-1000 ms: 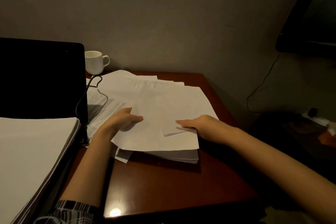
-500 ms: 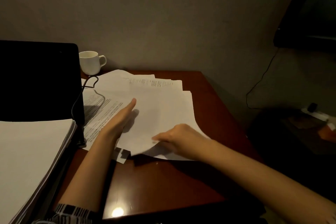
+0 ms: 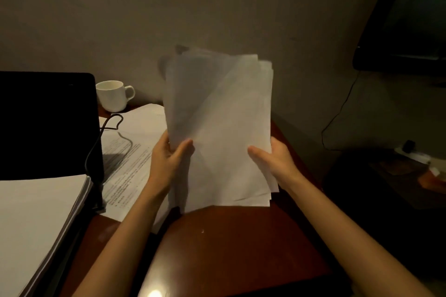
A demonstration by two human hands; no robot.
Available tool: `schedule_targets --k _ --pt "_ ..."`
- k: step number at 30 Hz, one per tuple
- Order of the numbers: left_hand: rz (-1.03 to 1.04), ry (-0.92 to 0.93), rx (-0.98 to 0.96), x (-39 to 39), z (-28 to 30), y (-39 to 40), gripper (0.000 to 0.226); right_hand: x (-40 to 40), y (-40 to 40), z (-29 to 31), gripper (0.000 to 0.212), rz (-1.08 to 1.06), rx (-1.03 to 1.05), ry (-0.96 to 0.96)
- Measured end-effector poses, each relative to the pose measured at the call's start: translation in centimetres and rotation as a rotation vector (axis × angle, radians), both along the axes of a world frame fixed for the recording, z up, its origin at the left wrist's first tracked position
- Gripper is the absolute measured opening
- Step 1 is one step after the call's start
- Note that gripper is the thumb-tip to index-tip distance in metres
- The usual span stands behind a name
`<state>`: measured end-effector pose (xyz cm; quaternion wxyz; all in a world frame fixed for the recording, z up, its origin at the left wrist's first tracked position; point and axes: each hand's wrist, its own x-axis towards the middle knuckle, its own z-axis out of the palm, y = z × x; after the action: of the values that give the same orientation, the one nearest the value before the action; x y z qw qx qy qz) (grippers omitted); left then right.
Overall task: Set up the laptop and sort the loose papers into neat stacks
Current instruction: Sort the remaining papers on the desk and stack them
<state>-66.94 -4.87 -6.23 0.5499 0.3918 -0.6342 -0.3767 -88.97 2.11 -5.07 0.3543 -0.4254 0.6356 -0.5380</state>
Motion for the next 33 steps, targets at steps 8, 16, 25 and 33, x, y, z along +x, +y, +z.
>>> schedule_targets --k 8,16,25,33 --pt "0.107 0.027 -0.223 -0.7 0.8 1.5 0.039 1.4 0.7 0.9 0.014 -0.274 -0.327 0.14" --pt "0.02 0.153 0.0 -0.4 0.9 1.2 0.041 1.4 1.2 -0.3 0.033 -0.112 -0.347 -0.129" --pt "0.0 0.168 0.048 -0.4 0.7 1.2 0.021 2.2 1.3 -1.1 0.018 -0.116 -0.335 -0.065" --pt "0.085 0.132 -0.158 -0.4 0.7 1.4 0.068 1.8 0.5 -1.3 0.016 -0.193 -0.356 -0.023"
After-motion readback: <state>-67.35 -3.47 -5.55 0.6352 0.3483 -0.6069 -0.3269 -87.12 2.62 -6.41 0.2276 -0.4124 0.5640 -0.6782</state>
